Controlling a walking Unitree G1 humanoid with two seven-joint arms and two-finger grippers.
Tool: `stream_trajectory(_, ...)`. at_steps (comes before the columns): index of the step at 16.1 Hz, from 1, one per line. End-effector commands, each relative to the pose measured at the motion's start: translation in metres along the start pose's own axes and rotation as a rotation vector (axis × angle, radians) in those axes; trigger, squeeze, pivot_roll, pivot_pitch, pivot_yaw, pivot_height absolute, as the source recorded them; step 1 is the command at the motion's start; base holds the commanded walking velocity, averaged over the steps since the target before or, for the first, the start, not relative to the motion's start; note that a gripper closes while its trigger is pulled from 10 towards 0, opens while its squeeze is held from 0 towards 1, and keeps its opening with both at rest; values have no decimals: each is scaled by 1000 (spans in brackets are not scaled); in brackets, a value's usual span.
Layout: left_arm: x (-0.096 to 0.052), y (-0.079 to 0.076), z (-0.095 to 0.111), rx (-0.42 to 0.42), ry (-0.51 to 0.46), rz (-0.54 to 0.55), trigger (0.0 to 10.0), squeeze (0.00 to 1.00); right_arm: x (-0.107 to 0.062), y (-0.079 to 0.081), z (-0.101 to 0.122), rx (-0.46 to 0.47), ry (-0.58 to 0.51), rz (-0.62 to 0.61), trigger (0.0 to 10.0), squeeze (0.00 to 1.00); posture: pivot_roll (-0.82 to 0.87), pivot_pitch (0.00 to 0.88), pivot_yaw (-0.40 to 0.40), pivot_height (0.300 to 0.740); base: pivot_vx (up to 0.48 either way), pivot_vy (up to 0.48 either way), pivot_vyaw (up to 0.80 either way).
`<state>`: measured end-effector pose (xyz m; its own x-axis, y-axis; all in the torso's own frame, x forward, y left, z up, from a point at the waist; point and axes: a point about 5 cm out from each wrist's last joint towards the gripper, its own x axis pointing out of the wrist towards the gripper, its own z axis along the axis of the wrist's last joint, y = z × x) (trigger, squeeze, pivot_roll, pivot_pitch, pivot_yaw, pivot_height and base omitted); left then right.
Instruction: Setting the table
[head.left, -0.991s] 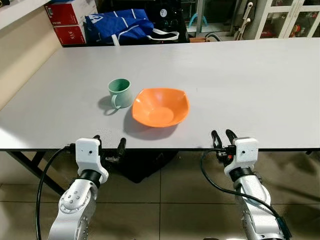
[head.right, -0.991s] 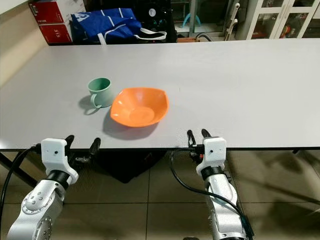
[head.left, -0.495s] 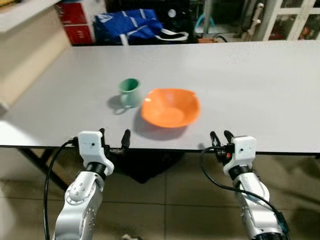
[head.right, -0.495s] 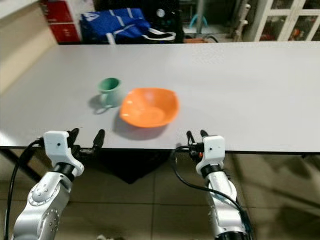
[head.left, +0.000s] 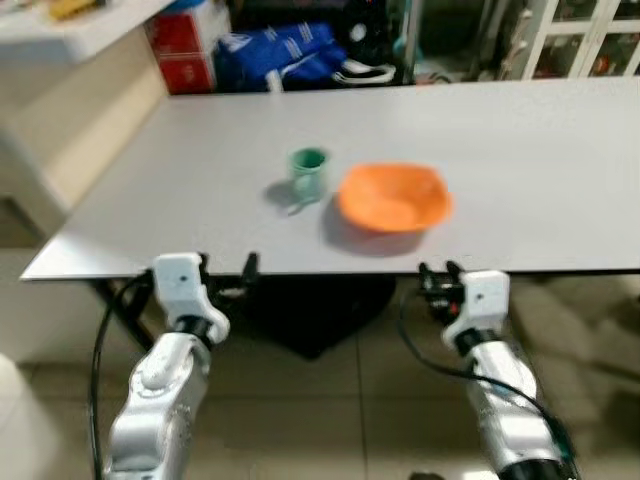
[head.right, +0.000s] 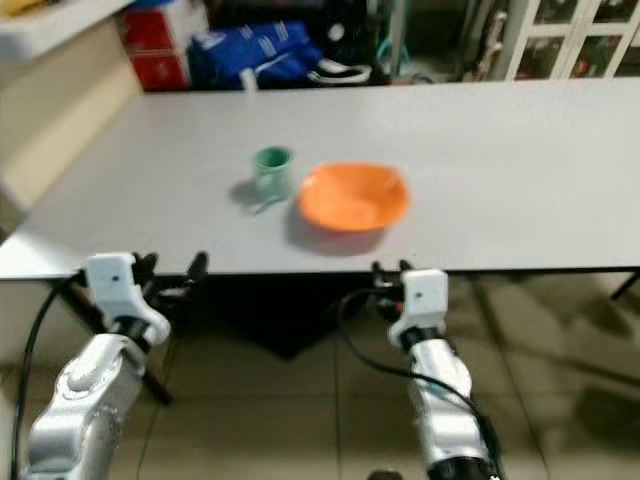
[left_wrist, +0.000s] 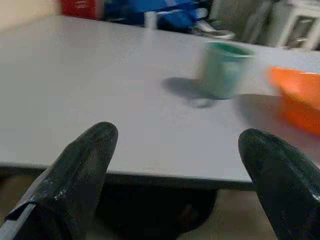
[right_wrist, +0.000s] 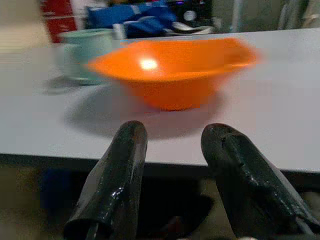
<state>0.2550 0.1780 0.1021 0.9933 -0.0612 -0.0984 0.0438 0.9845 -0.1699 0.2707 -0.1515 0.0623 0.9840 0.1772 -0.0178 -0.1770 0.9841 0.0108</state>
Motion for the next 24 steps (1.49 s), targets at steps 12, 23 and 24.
stream_trajectory(12,11,6,-1,-24,25,50,10000,0,-6,-1,-3,-12,14,25,10000,0,-185,0,104,740,0,480,0)
stream_trajectory(23,8,1,-3,-14,11,28,10000,0,-4,3,-6,-14,28,54,10000,0,-168,0,95,740,0,480,0)
stream_trajectory(24,8,1,-2,-7,7,25,10000,0,-4,3,-7,-15,30,57,10000,0,-169,0,94,740,0,480,0)
